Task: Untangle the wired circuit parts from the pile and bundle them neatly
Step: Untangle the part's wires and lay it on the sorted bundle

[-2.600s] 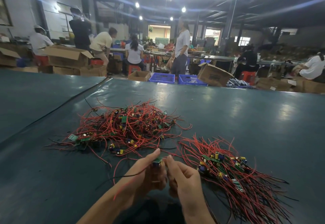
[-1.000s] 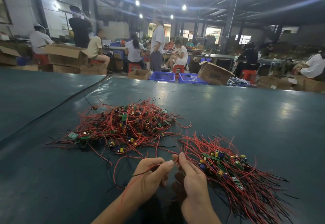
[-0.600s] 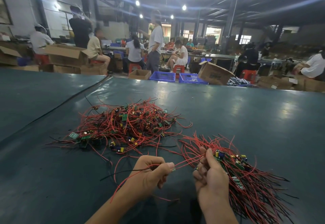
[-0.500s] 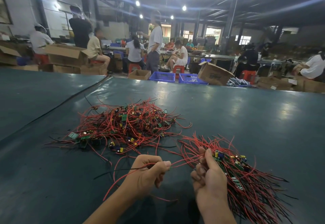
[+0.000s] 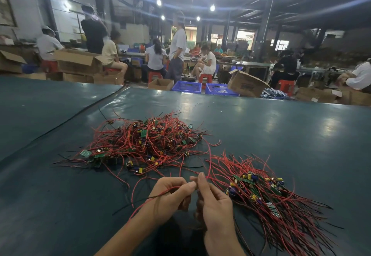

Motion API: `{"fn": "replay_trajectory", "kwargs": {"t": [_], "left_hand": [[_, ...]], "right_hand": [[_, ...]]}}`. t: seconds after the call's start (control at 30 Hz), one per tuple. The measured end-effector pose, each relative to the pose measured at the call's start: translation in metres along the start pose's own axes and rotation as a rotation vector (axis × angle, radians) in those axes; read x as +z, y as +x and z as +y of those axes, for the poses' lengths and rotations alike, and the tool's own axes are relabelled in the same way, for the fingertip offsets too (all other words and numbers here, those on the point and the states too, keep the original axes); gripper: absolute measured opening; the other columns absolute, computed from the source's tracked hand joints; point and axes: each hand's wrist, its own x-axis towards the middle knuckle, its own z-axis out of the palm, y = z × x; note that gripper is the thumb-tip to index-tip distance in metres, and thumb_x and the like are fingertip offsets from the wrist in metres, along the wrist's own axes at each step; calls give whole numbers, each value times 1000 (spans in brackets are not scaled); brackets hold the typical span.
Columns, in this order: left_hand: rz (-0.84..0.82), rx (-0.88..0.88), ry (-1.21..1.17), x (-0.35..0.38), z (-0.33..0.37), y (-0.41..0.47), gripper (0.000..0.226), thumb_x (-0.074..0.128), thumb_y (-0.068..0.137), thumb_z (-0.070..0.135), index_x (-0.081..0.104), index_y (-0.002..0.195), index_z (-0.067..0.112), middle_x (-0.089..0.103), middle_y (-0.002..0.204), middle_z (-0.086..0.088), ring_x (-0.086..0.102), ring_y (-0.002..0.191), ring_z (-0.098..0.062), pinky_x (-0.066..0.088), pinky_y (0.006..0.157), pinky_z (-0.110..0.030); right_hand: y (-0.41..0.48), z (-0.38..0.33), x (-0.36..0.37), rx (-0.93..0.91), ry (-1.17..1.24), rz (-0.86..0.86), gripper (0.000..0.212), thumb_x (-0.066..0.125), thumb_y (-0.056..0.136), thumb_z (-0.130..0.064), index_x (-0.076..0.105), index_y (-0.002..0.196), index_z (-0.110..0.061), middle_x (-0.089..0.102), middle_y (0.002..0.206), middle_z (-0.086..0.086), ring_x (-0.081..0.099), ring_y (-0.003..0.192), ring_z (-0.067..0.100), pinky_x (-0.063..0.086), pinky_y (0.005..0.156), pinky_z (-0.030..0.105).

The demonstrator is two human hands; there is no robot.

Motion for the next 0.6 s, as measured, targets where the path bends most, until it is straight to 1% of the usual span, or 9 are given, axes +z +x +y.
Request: {"fn": "replay_trajectory", "kwargs": {"t": [0.07, 0.13, 0.17, 0.23, 0.3, 0.37, 0.43, 0.53, 0.6], "left_hand": [[-22, -13, 21, 1, -1, -1, 35, 63, 73, 44, 60, 49, 19, 55, 48, 1, 52, 45, -12, 43, 51, -21], [-20, -23, 42, 3, -2, 0, 37, 62, 69, 49, 60, 47, 20, 55, 46, 2, 52, 43, -12, 43, 50, -21], [-22, -24, 48, 3, -2, 0, 37, 62, 69, 50, 60, 46, 20, 54, 46, 3, 52, 43, -12, 43, 50, -21], [-33, -23, 54, 2, 0, 0, 37, 62, 68, 50, 60, 46, 21, 54, 46, 4, 52, 42, -12, 43, 49, -21], [-48, -20, 58, 0, 2, -1, 36, 62, 68, 49, 60, 47, 21, 54, 47, 4, 51, 43, -12, 42, 49, -21], [-63, -13, 68, -2, 4, -1, 35, 62, 68, 48, 59, 46, 21, 54, 47, 3, 50, 43, -12, 42, 50, -21], [-64, -7, 70, -3, 6, -2, 35, 62, 67, 48, 58, 45, 21, 53, 47, 2, 49, 42, -12, 41, 49, -21], [3, -14, 15, -5, 6, -1, 36, 65, 64, 48, 56, 45, 19, 51, 47, -5, 47, 42, -14, 40, 48, -21], [76, -22, -55, -6, 5, 0, 39, 69, 70, 44, 55, 46, 16, 50, 48, -8, 47, 43, -15, 40, 50, -22]], "right_hand": [[3, -5, -5, 39, 61, 52, 27, 69, 76, -38, 80, 71, -14, 59, 52, -1, 53, 46, 11, 42, 48, 25], [6, -8, -10, 56, 71, 103, 25, 68, 84, -33, 80, 71, -16, 42, 45, -6, 36, 40, 6, 30, 44, 23], [8, -10, -13, 58, 73, 122, 25, 67, 86, -32, 80, 71, -17, 39, 45, -6, 33, 40, 6, 29, 43, 23], [12, -14, -20, 52, 109, 158, 24, 68, 87, -29, 80, 75, -13, 38, 45, -5, 31, 37, 5, 29, 38, 20], [18, -19, -28, 39, 178, 191, 22, 68, 87, -27, 77, 79, -8, 38, 45, -5, 28, 33, 4, 25, 32, 16], [23, -25, -35, 24, 264, 205, 20, 65, 89, -25, 73, 84, -7, 38, 46, -6, 26, 32, 2, 22, 30, 15], [25, -28, -41, 12, 318, 220, 20, 63, 91, -25, 71, 86, -7, 41, 46, -7, 27, 32, 2, 22, 30, 15], [27, -28, -41, -23, 340, 225, 21, 62, 91, -26, 70, 84, -8, 48, 50, -9, 28, 33, 2, 22, 30, 15], [28, -25, -40, -51, 351, 220, 23, 62, 90, -30, 71, 83, -10, 49, 55, -9, 27, 34, 2, 21, 31, 16]]}}
